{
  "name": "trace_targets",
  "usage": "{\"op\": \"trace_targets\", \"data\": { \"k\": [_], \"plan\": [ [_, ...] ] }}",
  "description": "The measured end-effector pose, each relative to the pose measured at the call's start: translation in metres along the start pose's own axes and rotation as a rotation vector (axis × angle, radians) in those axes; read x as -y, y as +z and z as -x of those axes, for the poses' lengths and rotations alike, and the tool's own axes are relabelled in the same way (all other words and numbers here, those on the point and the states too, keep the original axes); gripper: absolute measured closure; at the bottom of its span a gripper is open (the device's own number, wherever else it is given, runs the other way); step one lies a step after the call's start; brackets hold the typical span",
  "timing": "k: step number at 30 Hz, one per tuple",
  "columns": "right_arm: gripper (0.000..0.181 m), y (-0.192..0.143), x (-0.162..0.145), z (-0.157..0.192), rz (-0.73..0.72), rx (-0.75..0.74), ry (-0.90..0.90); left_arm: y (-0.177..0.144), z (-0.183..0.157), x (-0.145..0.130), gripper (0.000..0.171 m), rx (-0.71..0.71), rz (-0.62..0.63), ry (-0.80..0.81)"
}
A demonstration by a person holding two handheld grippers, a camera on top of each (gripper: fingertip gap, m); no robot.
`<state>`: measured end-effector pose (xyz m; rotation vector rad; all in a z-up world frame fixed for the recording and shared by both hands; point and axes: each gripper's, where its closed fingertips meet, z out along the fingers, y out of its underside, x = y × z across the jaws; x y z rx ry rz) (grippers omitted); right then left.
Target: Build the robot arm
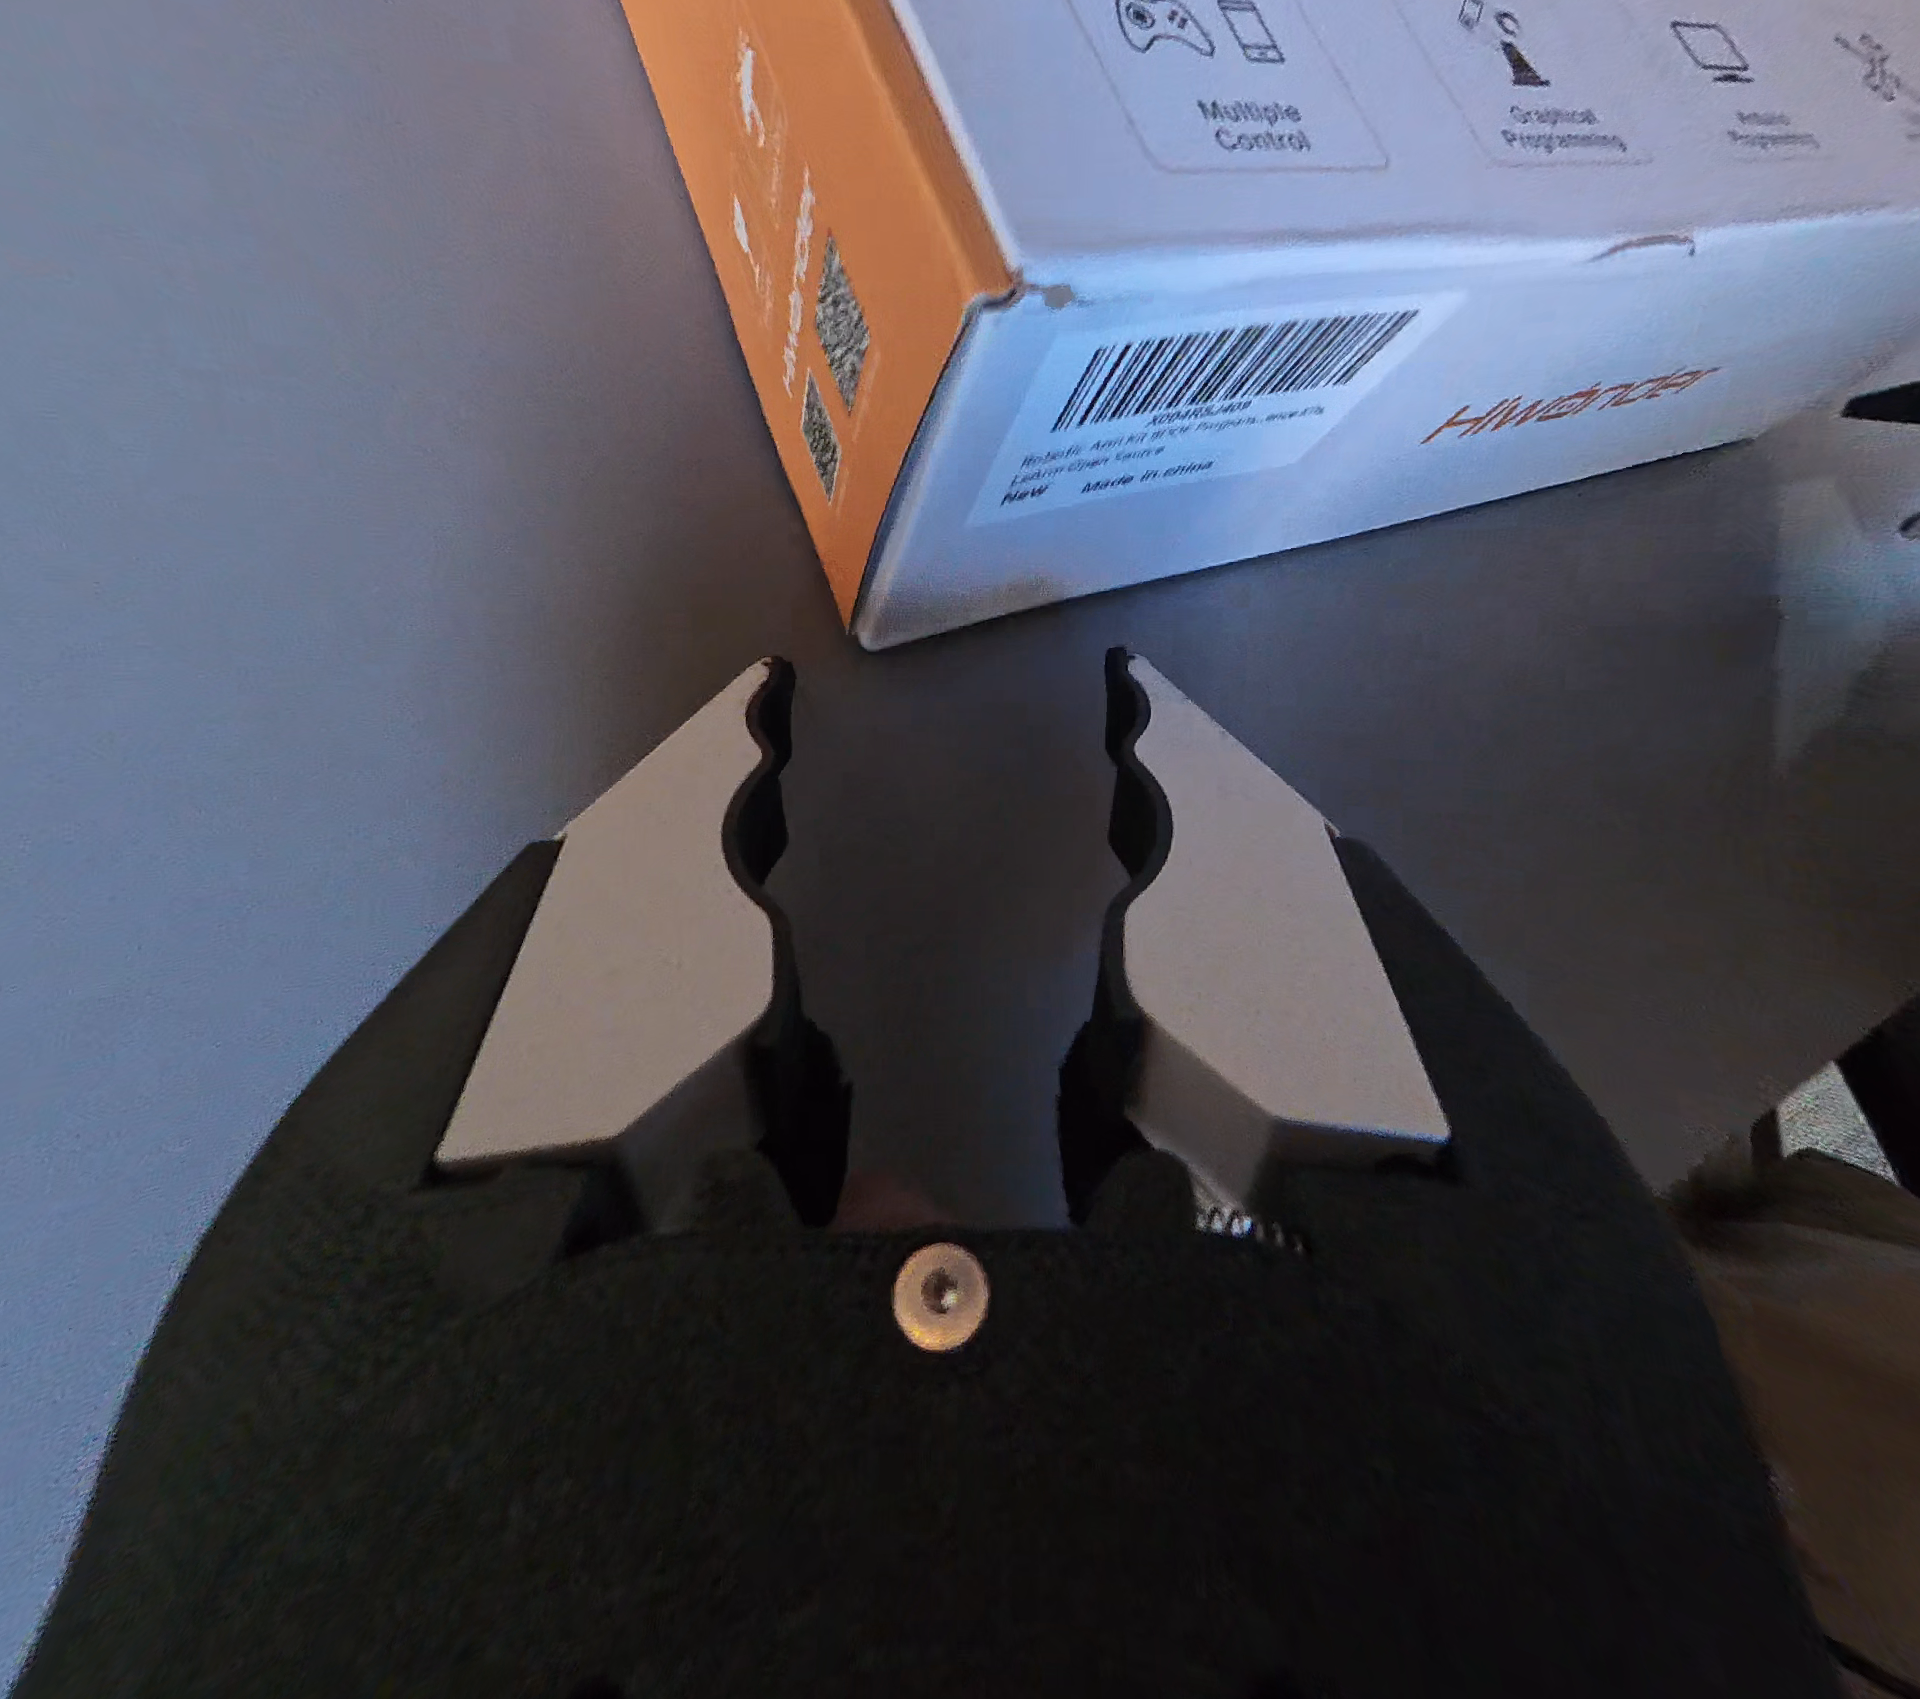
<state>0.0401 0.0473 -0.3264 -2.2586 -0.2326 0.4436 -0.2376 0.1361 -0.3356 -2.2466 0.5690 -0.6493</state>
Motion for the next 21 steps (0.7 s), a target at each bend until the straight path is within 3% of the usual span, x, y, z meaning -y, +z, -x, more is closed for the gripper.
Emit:
{"op": "trace_targets", "data": {
  "k": [7, 13, 14, 15, 18, 21],
  "plan": [
    [0.098, 0.026, 0.004, 0.002, 0.013, -0.003, 0.030, 0.017, -0.008, 0.008, 0.110, 0.060, 0.018, 0.040],
    [0.098, 0.014, -0.001, 0.016, -0.014, 0.015, 0.089, 0.018, -0.008, 0.004, 0.109, 0.142, 0.046, 0.130],
    [0.112, 0.010, 0.002, 0.022, -0.032, 0.031, 0.072, 0.018, -0.009, 0.004, 0.108, 0.144, 0.051, 0.135],
    [0.115, 0.006, 0.010, 0.030, -0.083, 0.057, 0.059, 0.019, -0.009, 0.004, 0.108, 0.146, 0.054, 0.141],
    [0.116, -0.002, 0.016, 0.001, -0.104, -0.140, -0.033, 0.019, -0.009, 0.004, 0.108, 0.159, 0.060, 0.164],
    [0.114, -0.009, 0.018, 0.001, -0.136, -0.087, 0.003, 0.020, -0.010, 0.003, 0.108, 0.173, 0.067, 0.174]
  ]
}}
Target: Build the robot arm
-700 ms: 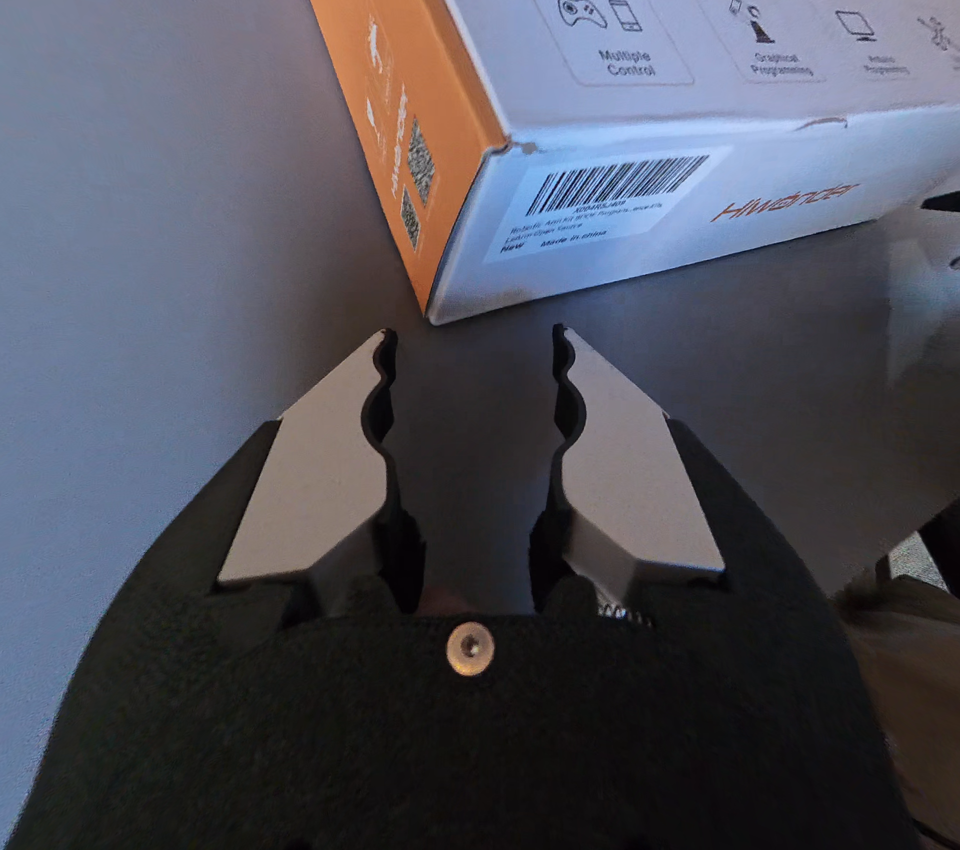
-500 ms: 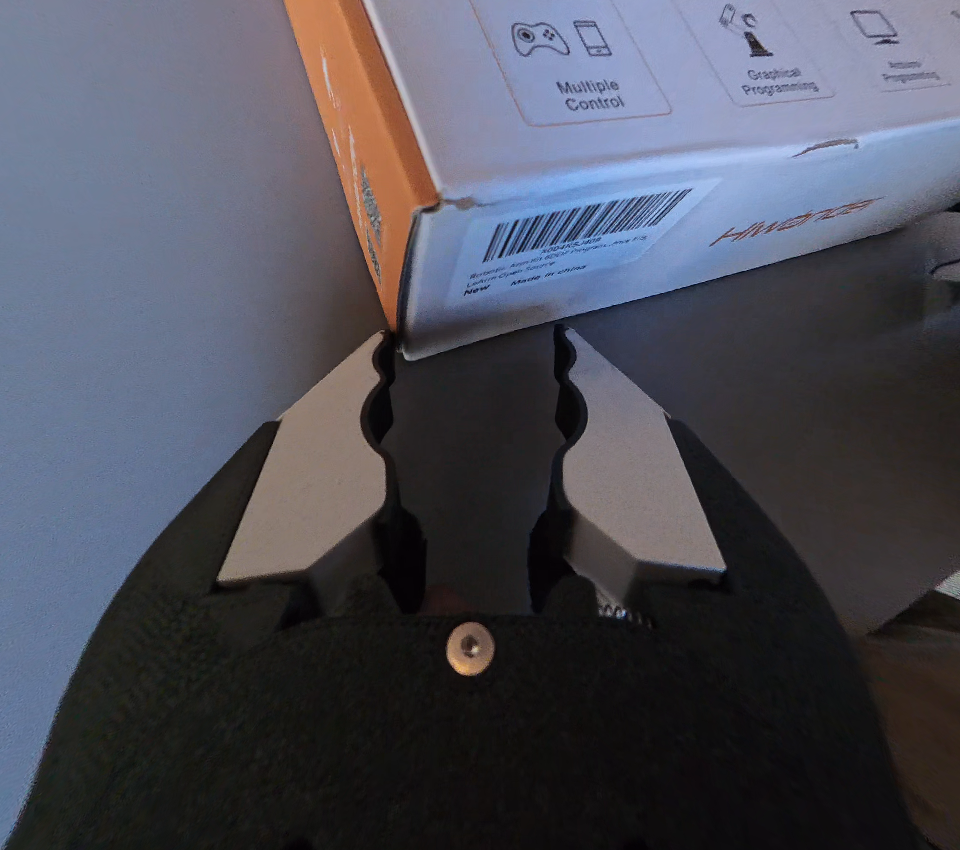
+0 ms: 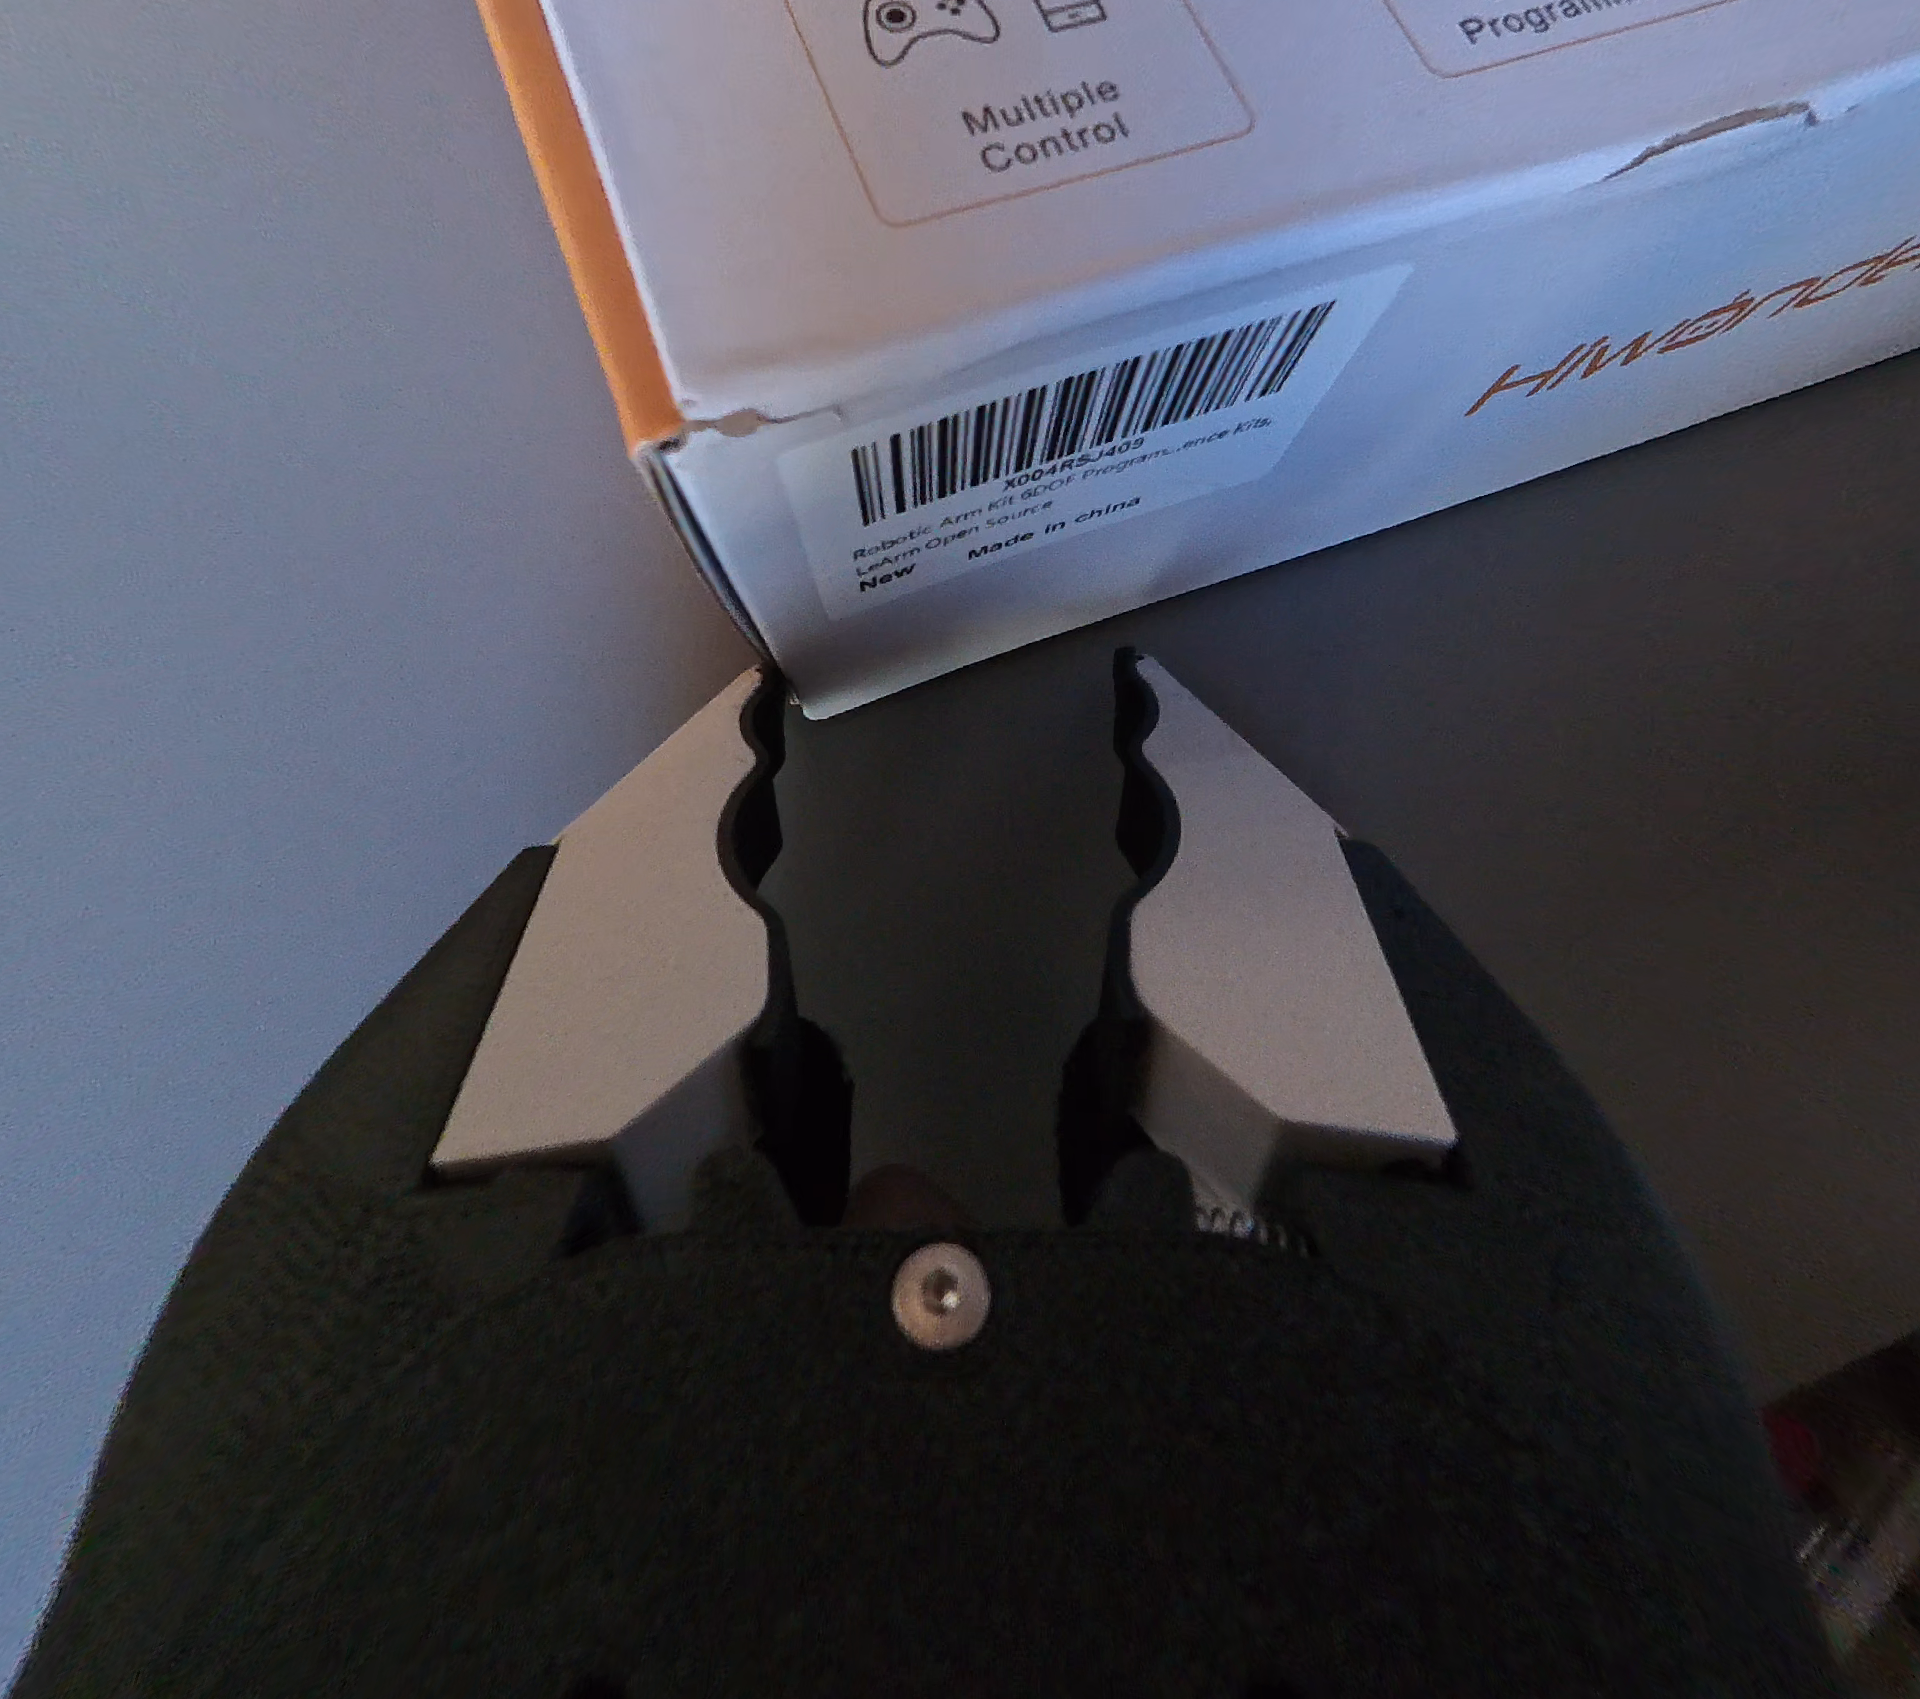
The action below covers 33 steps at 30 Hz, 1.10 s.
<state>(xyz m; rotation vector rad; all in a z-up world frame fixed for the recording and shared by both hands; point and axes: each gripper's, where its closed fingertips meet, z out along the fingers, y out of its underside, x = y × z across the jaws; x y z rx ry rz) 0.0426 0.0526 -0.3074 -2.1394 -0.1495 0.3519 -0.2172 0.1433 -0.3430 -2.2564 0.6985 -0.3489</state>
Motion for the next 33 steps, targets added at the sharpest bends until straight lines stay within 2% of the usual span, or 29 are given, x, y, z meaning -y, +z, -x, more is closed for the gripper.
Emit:
{"op": "trace_targets", "data": {
  "k": [5, 10, 11, 13, 17, 22, 23, 24, 25, 27, 29, 31, 33],
  "plan": [
    [0.110, 0.018, -0.006, -0.008, 0.034, 0.017, 0.030, 0.005, -0.009, 0.003, 0.108, 0.021, 0.005, 0.025],
    [0.090, 0.031, 0.000, -0.033, 0.037, -0.064, 0.032, 0.019, -0.032, 0.015, 0.109, -0.007, -0.012, 0.041],
    [0.091, 0.033, 0.002, -0.041, 0.038, -0.080, 0.018, 0.021, -0.035, 0.018, 0.111, -0.019, -0.021, 0.023],
    [0.106, 0.035, 0.005, -0.057, 0.049, -0.100, -0.001, 0.021, -0.039, 0.020, 0.115, -0.042, -0.036, -0.024],
    [0.104, 0.037, 0.008, -0.062, 0.054, -0.039, -0.005, 0.017, -0.045, 0.021, 0.115, -0.041, -0.065, -0.046],
    [0.092, 0.028, 0.006, -0.051, 0.046, 0.014, 0.016, 0.013, -0.050, 0.019, 0.116, -0.019, -0.070, -0.014],
    [0.097, 0.023, 0.006, -0.048, 0.038, 0.032, 0.014, 0.010, -0.052, 0.018, 0.116, -0.030, -0.073, -0.016],
    [0.139, 0.016, 0.012, -0.031, -0.011, 0.144, 0.011, 0.008, -0.053, 0.016, 0.116, -0.034, -0.075, -0.009],
    [0.128, 0.011, 0.018, -0.023, -0.056, 0.199, 0.053, 0.006, -0.053, 0.016, 0.119, -0.034, -0.082, -0.003],
    [0.116, 0.013, 0.008, -0.042, 0.019, 0.078, -0.015, 0.003, -0.050, 0.017, 0.124, -0.044, -0.101, -0.020],
    [0.114, 0.018, 0.001, -0.059, 0.052, 0.001, -0.036, 0.005, -0.045, 0.016, 0.123, -0.051, -0.098, -0.063],
    [0.112, 0.025, -0.004, -0.063, 0.089, 0.041, 0.047, 0.008, -0.043, 0.015, 0.123, -0.059, -0.087, -0.095],
    [0.099, 0.031, 0.001, -0.065, 0.094, 0.091, 0.118, 0.009, -0.045, 0.019, 0.123, -0.071, -0.101, -0.102]
  ]
}}
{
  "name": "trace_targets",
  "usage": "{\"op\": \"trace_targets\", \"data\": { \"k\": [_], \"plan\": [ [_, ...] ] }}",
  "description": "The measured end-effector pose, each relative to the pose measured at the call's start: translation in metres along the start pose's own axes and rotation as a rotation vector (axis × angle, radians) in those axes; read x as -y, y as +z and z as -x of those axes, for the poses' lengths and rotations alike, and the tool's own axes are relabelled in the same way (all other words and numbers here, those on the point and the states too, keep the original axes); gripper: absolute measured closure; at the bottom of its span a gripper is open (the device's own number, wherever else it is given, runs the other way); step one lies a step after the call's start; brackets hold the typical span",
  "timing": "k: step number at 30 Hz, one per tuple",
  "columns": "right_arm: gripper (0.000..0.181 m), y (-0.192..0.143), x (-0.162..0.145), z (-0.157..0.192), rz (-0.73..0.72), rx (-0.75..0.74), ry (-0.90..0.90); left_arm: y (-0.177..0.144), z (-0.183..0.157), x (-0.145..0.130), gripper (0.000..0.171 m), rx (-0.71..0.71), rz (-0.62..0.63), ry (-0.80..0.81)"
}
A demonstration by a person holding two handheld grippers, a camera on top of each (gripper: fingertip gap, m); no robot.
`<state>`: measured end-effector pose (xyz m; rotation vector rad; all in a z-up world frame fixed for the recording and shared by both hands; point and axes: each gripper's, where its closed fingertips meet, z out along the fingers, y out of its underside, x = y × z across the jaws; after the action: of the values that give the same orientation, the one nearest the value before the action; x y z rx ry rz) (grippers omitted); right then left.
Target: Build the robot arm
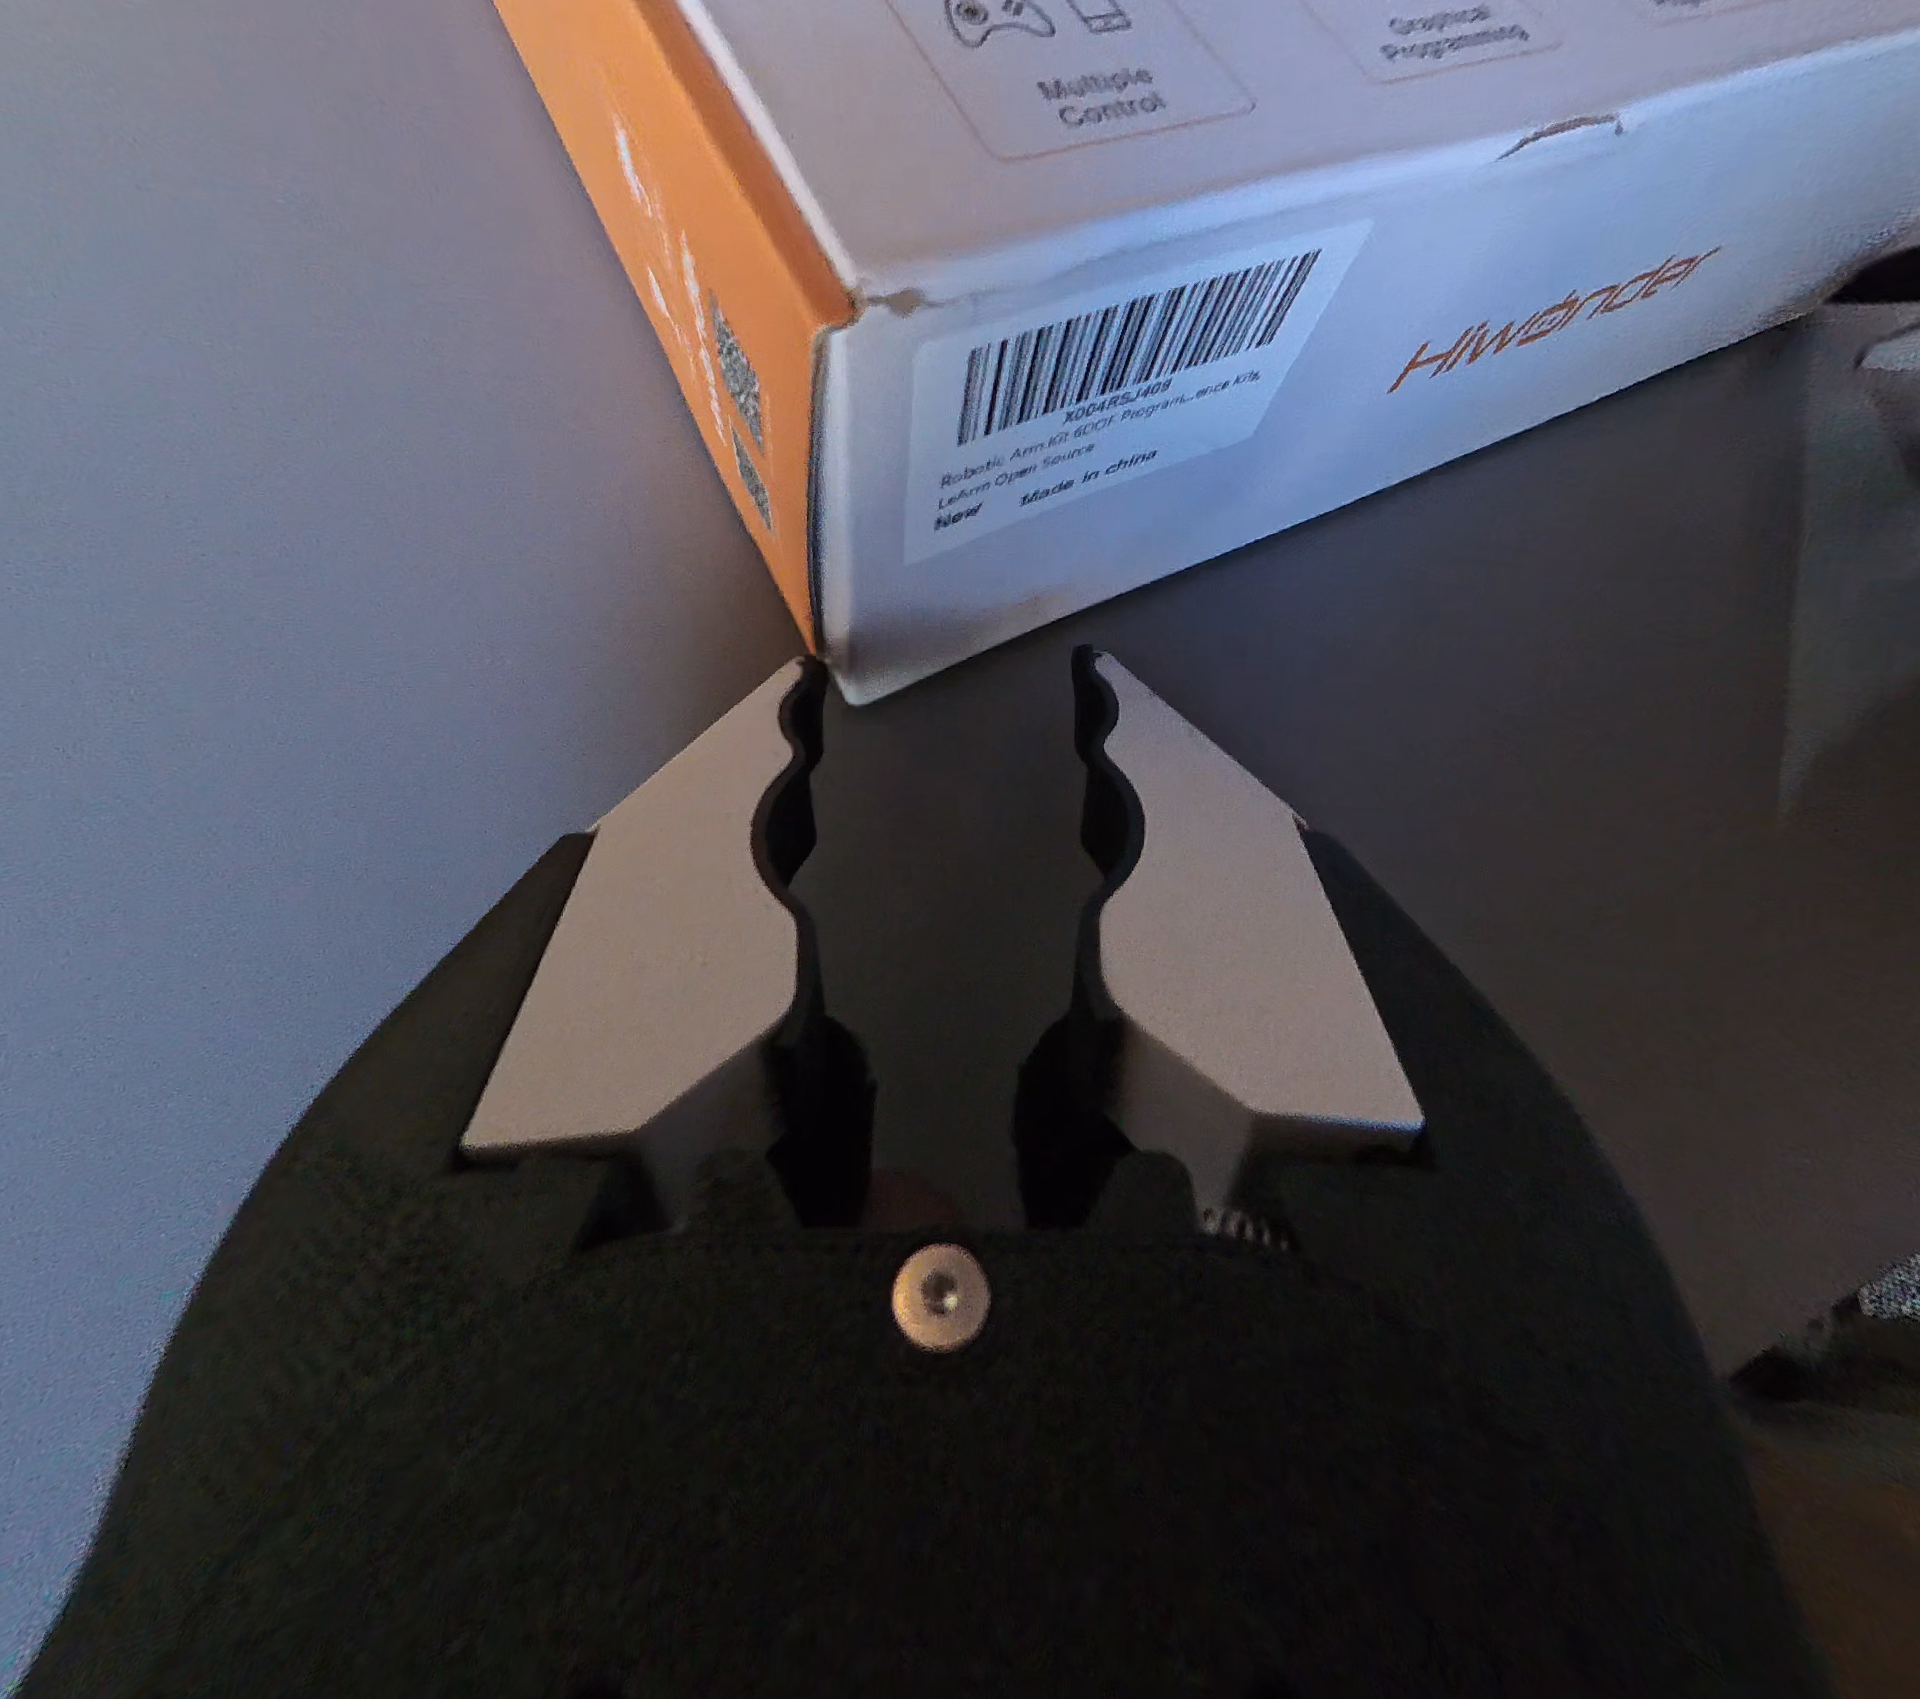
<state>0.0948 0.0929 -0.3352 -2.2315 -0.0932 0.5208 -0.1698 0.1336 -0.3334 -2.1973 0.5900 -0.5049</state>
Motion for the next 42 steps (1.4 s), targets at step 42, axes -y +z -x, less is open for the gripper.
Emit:
{"op": "trace_targets", "data": {
  "k": [42],
  "plan": [
    [0.089, 0.001, -0.010, 0.005, 0.059, -0.071, -0.444, -0.014, -0.011, -0.008, 0.111, 0.017, -0.039, 0.373]
  ]
}}
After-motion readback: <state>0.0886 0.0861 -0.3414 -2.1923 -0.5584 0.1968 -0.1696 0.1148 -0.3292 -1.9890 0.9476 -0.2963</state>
